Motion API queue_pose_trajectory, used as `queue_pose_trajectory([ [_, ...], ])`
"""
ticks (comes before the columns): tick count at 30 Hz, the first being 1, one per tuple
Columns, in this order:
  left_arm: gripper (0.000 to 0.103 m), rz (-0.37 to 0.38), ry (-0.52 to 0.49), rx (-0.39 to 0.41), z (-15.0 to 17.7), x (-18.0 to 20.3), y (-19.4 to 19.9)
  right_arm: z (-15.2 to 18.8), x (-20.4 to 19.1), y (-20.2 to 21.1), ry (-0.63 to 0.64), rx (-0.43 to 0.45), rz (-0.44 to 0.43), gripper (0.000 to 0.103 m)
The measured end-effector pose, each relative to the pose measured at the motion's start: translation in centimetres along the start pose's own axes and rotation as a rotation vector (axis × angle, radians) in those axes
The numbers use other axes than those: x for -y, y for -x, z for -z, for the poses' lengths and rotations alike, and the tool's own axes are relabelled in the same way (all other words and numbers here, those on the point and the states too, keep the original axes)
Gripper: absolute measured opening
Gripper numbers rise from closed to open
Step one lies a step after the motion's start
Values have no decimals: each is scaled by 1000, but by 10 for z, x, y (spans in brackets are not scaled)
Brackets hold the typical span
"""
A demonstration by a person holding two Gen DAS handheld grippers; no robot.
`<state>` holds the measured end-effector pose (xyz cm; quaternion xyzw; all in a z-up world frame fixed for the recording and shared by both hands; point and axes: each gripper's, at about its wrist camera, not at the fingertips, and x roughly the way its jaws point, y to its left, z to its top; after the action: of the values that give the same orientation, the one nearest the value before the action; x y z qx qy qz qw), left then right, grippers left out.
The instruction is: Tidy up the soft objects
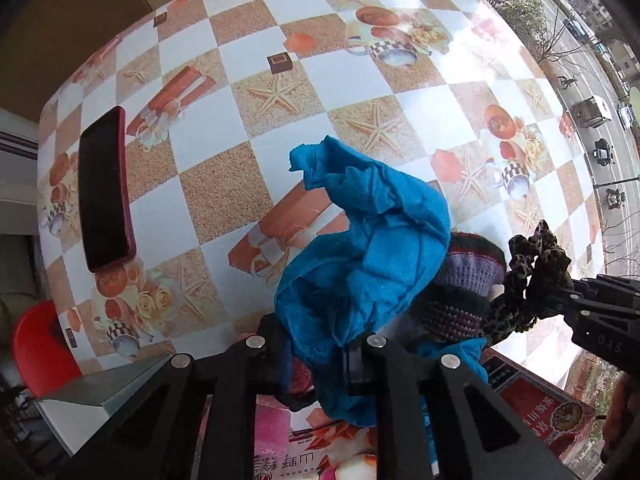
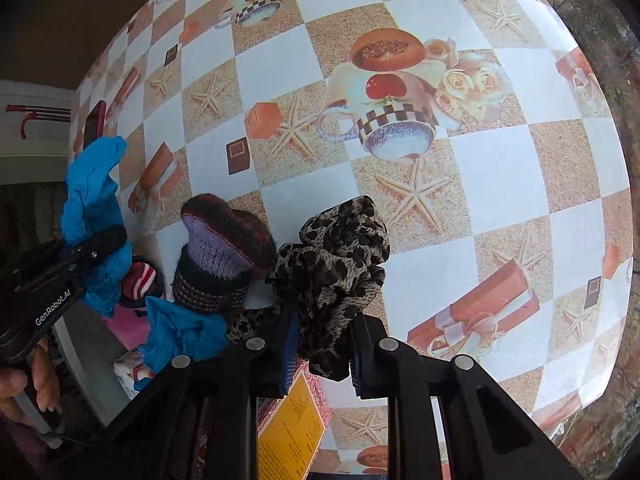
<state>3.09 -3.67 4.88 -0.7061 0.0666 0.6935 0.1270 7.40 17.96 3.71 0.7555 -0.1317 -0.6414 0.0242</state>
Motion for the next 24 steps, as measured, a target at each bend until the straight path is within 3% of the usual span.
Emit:
queue_pose_trajectory([
  [6,19,-36,18,113,26,-10,51,9,14,47,-57,126,-4,23],
  [10,19,-43,15,161,39,5,68,20,21,76,-85,196,-12,23],
  [24,19,-18,-11,218,127,17,108,83,-24,145,-50,333,-69,23],
])
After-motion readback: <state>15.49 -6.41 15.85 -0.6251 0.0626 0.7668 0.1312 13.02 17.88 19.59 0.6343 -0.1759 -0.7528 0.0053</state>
